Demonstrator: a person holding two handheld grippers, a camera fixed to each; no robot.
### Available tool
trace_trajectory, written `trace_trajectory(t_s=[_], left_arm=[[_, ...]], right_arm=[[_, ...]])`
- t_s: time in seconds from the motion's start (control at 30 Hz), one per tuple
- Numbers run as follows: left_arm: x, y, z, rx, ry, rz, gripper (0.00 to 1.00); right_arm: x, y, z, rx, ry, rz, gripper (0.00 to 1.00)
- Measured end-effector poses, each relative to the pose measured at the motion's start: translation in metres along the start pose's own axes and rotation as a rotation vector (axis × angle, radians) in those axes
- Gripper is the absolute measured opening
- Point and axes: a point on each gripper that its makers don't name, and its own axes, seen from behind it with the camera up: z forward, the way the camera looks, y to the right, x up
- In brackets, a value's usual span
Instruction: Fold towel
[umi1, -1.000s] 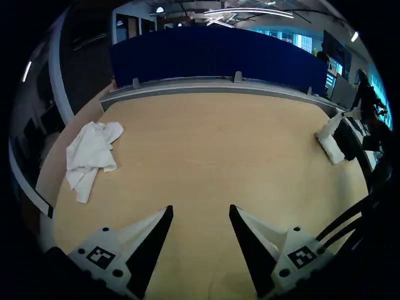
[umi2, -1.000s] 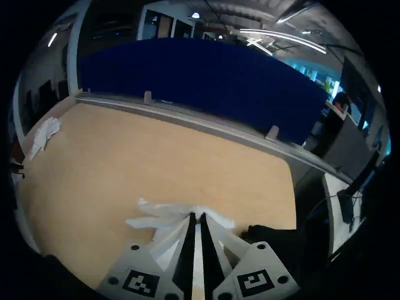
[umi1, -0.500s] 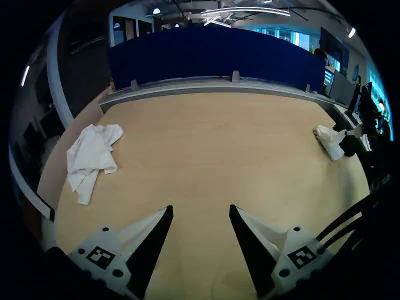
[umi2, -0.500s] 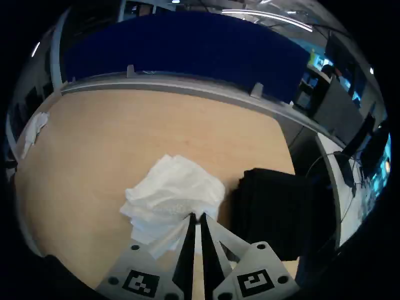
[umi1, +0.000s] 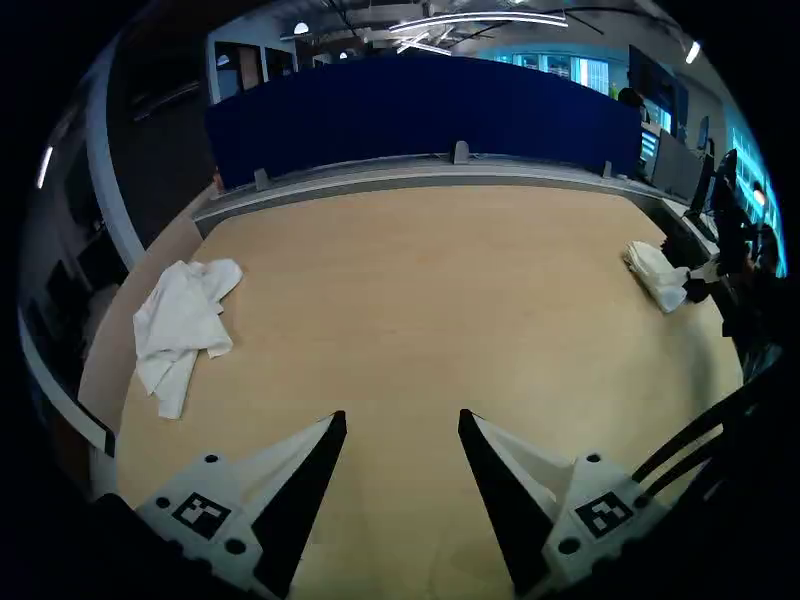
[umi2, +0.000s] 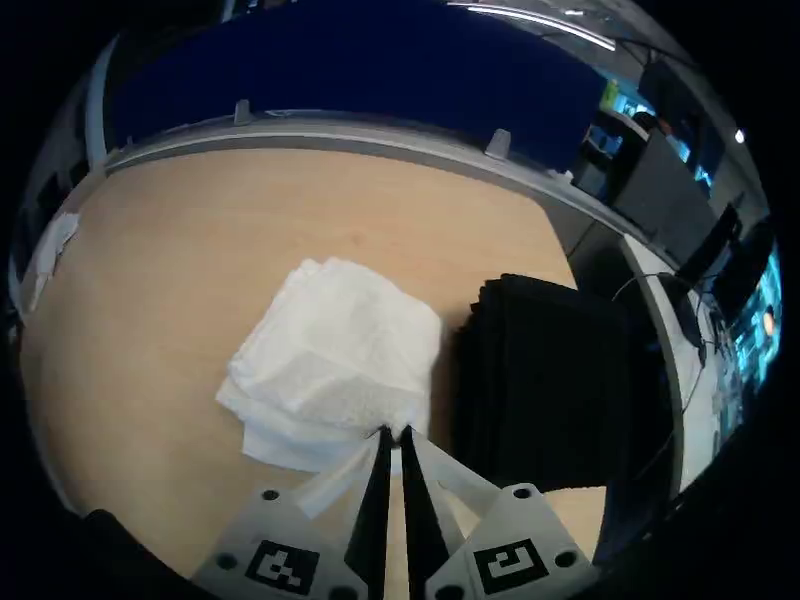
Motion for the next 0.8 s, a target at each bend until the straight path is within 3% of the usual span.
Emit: trace_trajectory(t_s=[0.27, 0.33, 0.47, 0.6, 0.8], left_arm=[[0.002, 0.001, 0.0, -0.007, 0.01, -0.012, 0.83], [0.002, 0.001, 0.0, -0.007, 0.01, -0.011, 0.83], [0.005, 0.001, 0.001, -0.008, 0.012, -0.006, 0.83], [0.007, 0.001, 0.001, -0.008, 0.014, -0.003, 0.83], [0.005, 0.002, 0.001, -0.008, 0.011, 0.0, 0.83]], right_arm=[[-0.015, -0.001, 0.009, -0.018, -0.021, 0.012, 0.12], [-0.017, 0.0, 0.01, -0.023, -0.021, 0.015, 0.17], [-0.021, 0.002, 0.012, -0.037, -0.022, 0.02, 0.44], [-0.025, 0.003, 0.015, -0.041, -0.021, 0.021, 0.59], [-0.031, -0.001, 0.021, -0.021, -0.022, 0.027, 0.62]])
